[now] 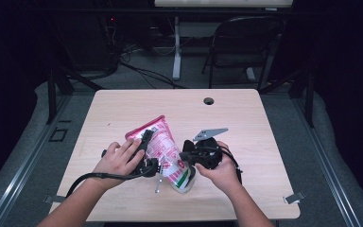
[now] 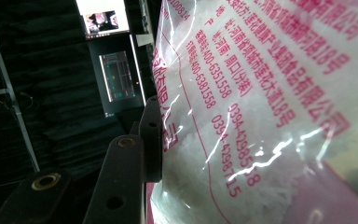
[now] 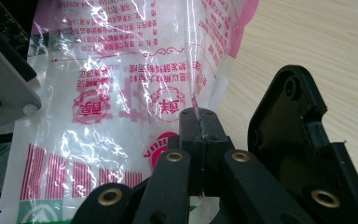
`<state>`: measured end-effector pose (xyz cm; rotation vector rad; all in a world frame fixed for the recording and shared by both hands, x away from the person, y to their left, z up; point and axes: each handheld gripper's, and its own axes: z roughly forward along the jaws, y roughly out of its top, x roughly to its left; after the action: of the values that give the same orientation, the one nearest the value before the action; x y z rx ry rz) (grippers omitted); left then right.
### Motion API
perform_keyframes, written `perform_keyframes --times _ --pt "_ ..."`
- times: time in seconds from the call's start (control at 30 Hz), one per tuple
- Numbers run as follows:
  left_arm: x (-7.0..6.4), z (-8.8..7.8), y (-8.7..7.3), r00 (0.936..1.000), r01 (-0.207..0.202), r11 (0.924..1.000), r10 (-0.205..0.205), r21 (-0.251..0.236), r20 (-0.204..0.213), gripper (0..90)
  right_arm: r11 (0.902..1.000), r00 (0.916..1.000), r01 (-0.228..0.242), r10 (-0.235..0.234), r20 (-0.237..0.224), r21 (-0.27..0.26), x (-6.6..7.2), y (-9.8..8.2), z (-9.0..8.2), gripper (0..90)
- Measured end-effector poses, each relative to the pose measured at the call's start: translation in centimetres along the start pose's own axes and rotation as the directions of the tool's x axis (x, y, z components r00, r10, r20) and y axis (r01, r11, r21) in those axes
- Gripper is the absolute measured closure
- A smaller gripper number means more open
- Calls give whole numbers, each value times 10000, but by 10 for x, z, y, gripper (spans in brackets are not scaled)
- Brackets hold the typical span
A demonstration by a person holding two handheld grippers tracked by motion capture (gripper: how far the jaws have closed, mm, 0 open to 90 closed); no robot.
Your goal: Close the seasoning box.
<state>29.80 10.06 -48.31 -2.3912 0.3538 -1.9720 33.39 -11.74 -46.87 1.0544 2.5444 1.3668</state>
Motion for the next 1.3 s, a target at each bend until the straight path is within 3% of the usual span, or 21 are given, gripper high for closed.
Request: perform_keyframes --times 0.53,0.67,0.77,1.3 --pt "-1 0 1 9996 -271 9996 270 -97 -93 655 10000 10000 -34 34 -30 79 -1 -2 1 900" --pt "-3 -1 2 9999 -158 9999 158 -63 -29 656 9999 10000 1 0 -18 166 0 -3 1 900" --pt "-4 -1 2 9993 -309 9995 307 -115 -197 657 9998 10000 -23 23 1 178 0 -4 2 900" --pt "-6 -3 7 9996 -285 9993 286 -230 25 660 9996 9999 -40 37 93 296 2 -9 -2 900"
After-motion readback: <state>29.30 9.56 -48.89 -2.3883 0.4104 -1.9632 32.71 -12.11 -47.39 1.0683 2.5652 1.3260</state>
